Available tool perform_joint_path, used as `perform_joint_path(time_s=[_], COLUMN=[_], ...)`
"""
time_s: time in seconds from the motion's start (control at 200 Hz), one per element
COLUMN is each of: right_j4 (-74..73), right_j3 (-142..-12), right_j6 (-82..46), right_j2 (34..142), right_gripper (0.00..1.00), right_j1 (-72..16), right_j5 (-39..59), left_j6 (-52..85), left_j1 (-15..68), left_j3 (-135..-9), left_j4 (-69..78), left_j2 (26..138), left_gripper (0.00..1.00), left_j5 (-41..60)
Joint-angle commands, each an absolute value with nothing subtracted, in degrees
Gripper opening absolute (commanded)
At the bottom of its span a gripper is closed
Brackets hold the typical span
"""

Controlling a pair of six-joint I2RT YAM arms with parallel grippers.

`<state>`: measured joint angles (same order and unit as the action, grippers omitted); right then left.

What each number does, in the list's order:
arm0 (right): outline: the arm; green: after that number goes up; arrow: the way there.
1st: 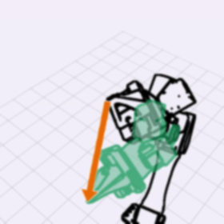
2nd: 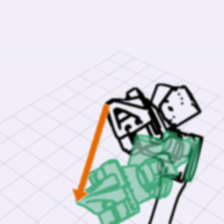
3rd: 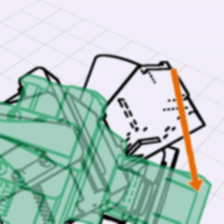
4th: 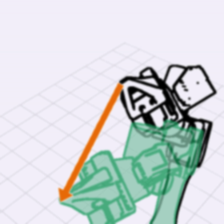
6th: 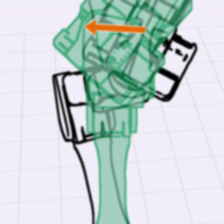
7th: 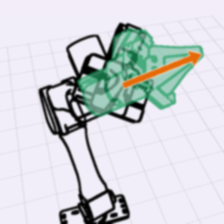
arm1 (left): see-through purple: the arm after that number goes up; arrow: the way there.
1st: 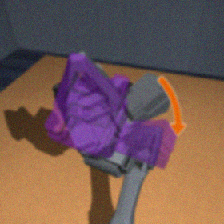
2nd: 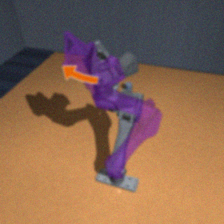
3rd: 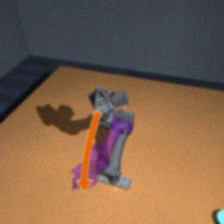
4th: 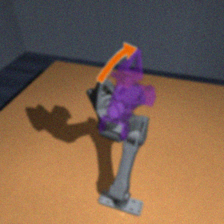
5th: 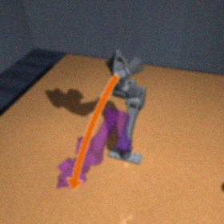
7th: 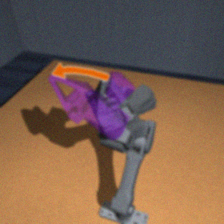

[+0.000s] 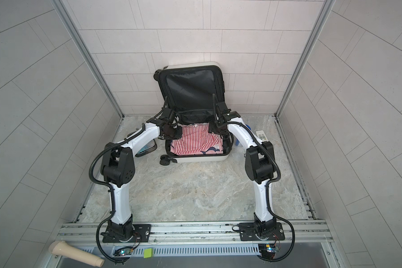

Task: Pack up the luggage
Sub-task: 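Lower the striped garment onto the pink garment with both grippers and release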

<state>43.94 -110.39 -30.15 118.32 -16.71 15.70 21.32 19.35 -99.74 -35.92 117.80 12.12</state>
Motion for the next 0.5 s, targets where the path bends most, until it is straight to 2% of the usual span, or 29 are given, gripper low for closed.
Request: perform_joint_path(time_s=[0.0,0.205,0.39,0.455,0.495], right_j4=[45.68,46.89,45.86,45.88,46.29], right_j3=[-110.52,-109.96,-109.47,-110.05,-110.61], right_j6=[-29.03,-29.00,-28.92,-28.51,-28.29], right_j2=[113.95,111.21,110.03,110.71,111.26], right_gripper=[0.61,0.64,0.62,0.59,0.57], right_j1=[-16.26,-16.26,-16.81,-17.60,-18.27], right_j5=[13.19,10.63,12.32,13.43,13.51], left_j6=[20.57,20.65,20.61,20.98,21.30], left_j1=[18.63,18.54,18.46,18.48,18.46], left_j3=[-101.33,-101.72,-102.46,-102.94,-103.07], left_j4=[-37.57,-38.11,-39.13,-39.56,-39.51], left_j2=[118.56,118.66,118.69,118.25,117.68], left_gripper=[0.00,0.00,0.00,0.11,0.23], left_j5=[10.12,9.62,9.26,9.13,9.18])
